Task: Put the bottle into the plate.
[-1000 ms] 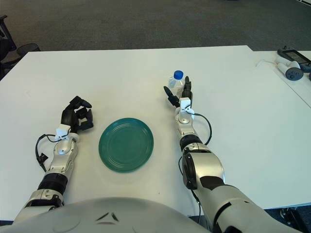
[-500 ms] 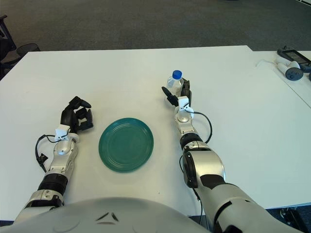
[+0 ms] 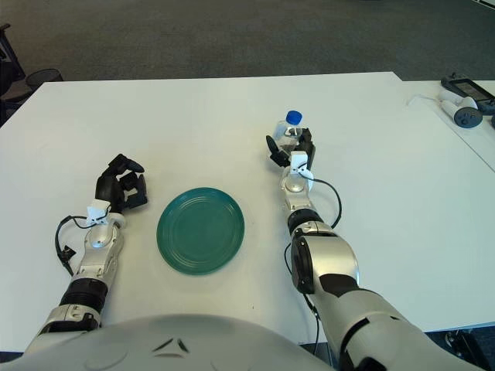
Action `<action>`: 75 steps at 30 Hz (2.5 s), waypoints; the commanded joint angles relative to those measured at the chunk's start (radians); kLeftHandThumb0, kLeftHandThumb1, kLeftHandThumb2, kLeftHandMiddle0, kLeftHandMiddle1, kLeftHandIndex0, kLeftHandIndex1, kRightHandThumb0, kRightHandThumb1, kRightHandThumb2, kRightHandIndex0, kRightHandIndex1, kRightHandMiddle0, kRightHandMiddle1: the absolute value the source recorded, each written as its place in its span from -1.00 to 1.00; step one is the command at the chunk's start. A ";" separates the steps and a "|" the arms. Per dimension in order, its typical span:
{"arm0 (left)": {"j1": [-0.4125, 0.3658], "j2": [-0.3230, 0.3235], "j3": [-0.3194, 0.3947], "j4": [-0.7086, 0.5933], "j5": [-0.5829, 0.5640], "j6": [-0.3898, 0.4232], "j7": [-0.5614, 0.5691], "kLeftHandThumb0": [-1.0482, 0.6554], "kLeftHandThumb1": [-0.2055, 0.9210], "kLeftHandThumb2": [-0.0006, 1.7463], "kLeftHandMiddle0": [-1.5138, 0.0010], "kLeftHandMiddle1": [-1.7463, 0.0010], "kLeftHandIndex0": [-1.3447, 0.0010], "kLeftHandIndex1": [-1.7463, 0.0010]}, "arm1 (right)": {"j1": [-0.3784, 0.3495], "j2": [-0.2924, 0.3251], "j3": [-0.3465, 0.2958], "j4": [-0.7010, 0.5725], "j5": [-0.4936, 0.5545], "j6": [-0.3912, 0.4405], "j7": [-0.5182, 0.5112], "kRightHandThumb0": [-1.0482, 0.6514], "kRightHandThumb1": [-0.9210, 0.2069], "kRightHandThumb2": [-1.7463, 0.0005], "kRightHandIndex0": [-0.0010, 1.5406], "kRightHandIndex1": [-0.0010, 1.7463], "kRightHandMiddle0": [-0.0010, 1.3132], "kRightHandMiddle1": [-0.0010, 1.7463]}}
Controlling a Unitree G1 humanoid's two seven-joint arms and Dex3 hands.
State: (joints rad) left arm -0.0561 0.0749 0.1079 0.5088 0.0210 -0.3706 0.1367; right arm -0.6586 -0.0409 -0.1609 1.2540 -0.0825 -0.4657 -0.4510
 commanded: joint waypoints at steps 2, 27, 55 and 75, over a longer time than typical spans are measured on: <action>0.059 -0.004 0.004 0.033 0.004 0.037 0.002 -0.32 -0.08 0.51 -0.52 -1.00 0.10 -1.00 | 0.068 0.041 -0.014 0.053 0.024 0.077 0.029 0.17 0.05 -0.43 0.59 1.00 0.50 1.00; 0.053 -0.005 -0.004 0.050 0.033 0.027 0.025 -0.32 -0.09 0.52 -0.53 -1.00 0.09 -1.00 | 0.088 0.034 -0.018 0.046 0.031 0.072 0.049 0.16 0.03 -0.43 0.59 1.00 0.51 1.00; 0.022 -0.024 -0.012 0.096 0.021 0.029 0.031 -0.32 -0.06 0.49 -0.50 -1.00 0.10 -1.00 | 0.356 0.090 0.275 -0.848 -0.122 -0.056 0.225 0.13 0.13 -0.49 0.67 1.00 0.57 1.00; -0.005 -0.030 -0.009 0.157 0.017 -0.020 0.024 -0.33 -0.10 0.52 -0.47 -1.00 0.08 -1.00 | 0.391 0.157 0.487 -0.918 -0.200 -0.002 0.377 -0.02 -0.19 -0.21 0.68 1.00 0.46 1.00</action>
State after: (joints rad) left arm -0.1074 0.0556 0.0985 0.5807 0.0348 -0.3959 0.1630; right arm -0.2415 0.1058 0.3156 0.3248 -0.2636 -0.4715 -0.0735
